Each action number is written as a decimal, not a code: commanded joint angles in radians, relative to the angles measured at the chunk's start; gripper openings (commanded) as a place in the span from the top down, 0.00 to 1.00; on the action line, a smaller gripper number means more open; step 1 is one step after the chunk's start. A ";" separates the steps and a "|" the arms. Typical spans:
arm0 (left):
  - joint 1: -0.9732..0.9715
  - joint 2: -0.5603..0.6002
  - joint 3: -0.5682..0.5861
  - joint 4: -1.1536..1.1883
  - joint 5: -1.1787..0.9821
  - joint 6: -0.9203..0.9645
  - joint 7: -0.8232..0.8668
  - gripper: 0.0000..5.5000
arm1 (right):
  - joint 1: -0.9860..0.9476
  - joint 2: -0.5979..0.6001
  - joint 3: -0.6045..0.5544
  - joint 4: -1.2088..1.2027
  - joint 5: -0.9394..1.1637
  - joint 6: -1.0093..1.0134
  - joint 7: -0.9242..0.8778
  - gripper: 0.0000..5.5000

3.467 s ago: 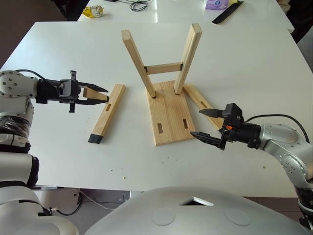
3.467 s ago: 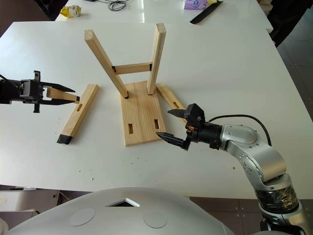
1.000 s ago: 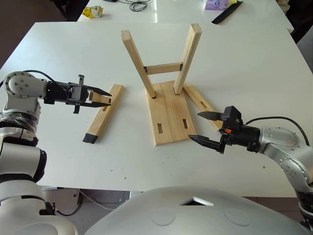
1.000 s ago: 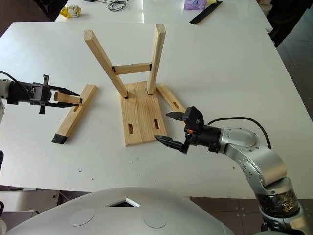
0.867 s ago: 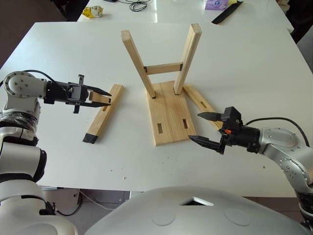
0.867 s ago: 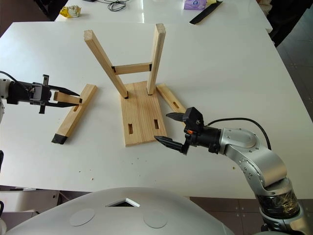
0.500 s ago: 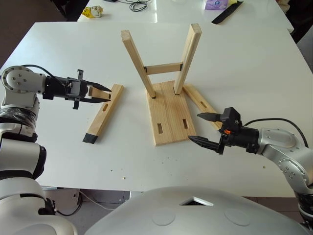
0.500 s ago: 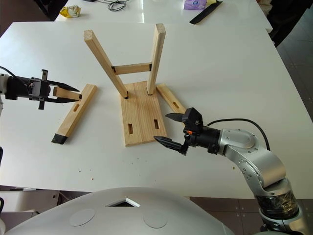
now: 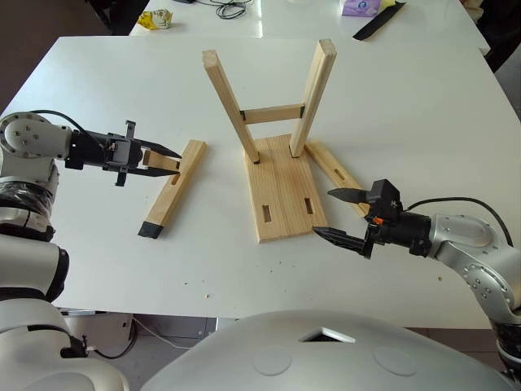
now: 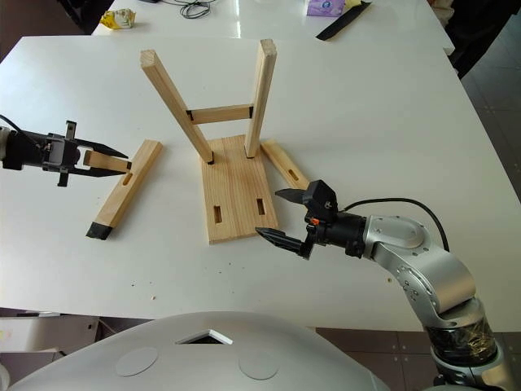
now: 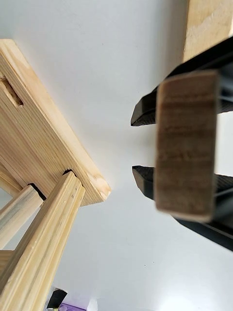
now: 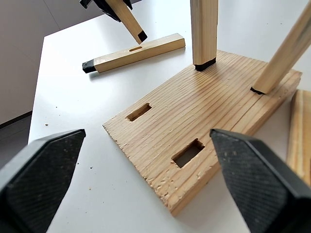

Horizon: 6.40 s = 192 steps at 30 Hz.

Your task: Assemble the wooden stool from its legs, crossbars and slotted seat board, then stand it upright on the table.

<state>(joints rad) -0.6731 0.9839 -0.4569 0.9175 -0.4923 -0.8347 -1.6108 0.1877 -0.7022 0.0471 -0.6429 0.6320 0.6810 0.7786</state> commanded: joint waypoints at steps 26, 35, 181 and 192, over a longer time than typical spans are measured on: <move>0.159 0.090 -0.047 -0.087 -0.062 0.093 -0.004 0.76 | 0.008 -0.011 -0.012 -0.033 0.038 0.038 -0.024 0.14; 0.213 0.132 -0.038 -0.242 -0.144 0.346 -0.004 0.76 | 0.000 -0.023 -0.019 -0.027 0.035 0.039 -0.021 0.14; 0.573 -0.261 0.674 -1.056 -0.154 1.133 0.489 0.37 | -0.103 -0.061 0.005 0.113 -0.112 -0.064 0.106 0.14; 0.566 -0.295 0.668 -1.095 -0.165 1.150 0.523 0.37 | -0.113 -0.058 0.008 0.118 -0.115 -0.065 0.108 0.14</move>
<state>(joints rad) -0.0949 0.6936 0.2113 -0.1601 -0.6492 0.3019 -1.0987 0.0907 -0.7562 0.0536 -0.5283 0.5275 0.6252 0.8883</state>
